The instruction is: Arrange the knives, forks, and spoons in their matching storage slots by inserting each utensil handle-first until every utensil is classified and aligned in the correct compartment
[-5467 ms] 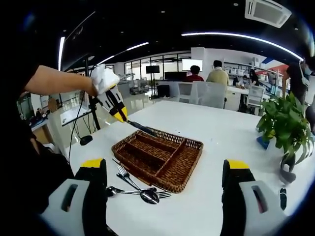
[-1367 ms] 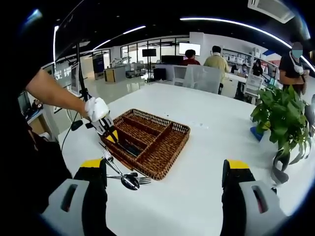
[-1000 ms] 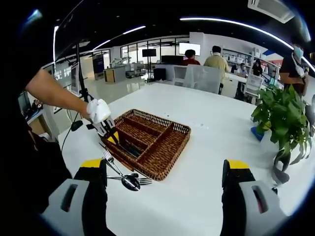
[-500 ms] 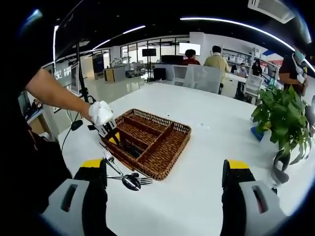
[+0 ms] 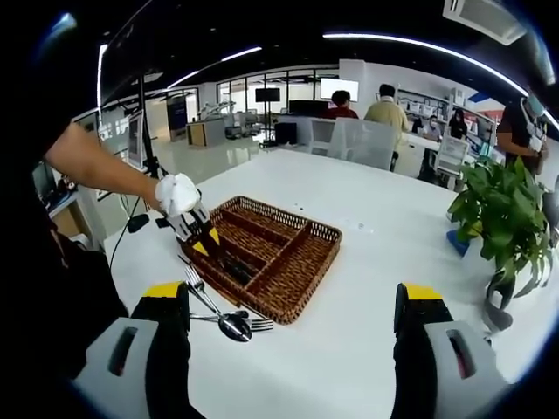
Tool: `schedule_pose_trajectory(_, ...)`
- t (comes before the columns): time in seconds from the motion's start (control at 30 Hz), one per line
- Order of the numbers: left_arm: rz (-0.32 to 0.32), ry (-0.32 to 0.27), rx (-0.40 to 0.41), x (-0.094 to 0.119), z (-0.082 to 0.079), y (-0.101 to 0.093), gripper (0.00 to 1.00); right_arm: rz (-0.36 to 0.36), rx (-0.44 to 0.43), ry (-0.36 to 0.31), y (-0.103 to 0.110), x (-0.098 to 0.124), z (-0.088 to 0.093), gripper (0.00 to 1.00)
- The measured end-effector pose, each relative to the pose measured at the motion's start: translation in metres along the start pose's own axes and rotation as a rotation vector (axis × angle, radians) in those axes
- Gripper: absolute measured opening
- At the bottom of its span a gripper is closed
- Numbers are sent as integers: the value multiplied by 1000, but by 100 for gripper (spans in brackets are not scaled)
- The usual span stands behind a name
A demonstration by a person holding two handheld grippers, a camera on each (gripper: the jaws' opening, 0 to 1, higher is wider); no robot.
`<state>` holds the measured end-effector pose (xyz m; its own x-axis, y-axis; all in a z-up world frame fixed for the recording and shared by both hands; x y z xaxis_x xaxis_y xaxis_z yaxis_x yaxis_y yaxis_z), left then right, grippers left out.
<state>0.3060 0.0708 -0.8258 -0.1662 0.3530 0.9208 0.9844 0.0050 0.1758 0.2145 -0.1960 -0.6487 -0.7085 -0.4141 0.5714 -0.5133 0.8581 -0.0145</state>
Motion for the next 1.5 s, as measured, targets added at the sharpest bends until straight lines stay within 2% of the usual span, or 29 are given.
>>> schedule_pose_trajectory(0.17,-69,-97,124,24,-8,16,23,0,6,-10,1,0,-5,99)
schedule_pose_trajectory(0.23,-114,-172,196,42,-15,25,27,-2,11,-15,1,1,-8,99)
schedule_pose_trajectory(0.33,-148,-238,240,63,-21,29,34,-6,18,-23,3,0,-12,99)
schedule_pose_trajectory(0.47,-187,-279,264,89,-23,27,44,-13,29,-35,5,1,-17,99)
schedule_pose_trajectory(0.63,-229,-394,357,122,-27,24,57,-17,37,-54,10,4,-23,99)
schedule_pose_trajectory(0.77,-258,-482,440,147,-30,15,63,-20,27,-74,16,6,-23,99)
schedule_pose_trajectory(0.93,-291,-503,468,168,-25,0,68,-26,23,-86,23,10,-21,99)
schedule_pose_trajectory(1.1,-332,-570,571,194,-16,-10,76,-21,-2,-92,25,16,-17,99)
schedule_pose_trajectory(1.2,-372,-561,573,204,-11,-15,82,-13,-12,-99,24,19,-16,99)
schedule_pose_trajectory(1.33,-389,-564,593,218,-9,-24,86,-11,-13,-103,25,21,-15,99)
schedule_pose_trajectory(1.4,-411,-566,608,222,-2,-22,90,-12,-5,-101,26,21,-14,99)
schedule_pose_trajectory(1.5,-428,-574,627,226,-1,-23,97,-18,-5,-103,28,22,-15,99)
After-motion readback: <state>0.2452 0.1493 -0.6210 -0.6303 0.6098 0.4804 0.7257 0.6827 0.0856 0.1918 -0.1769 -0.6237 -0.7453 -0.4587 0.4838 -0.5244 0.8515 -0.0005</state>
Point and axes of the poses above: the point that each gripper's makers call its tool centre point, and the gripper's own axes: x roughly backward along the fingers, y roughly to its left, z roughly out of its underside, the point moved 1 cm from there along x, roughly backward along the fingers, and after that the axes turned 4 degrees about y, right-handed, at the moved point
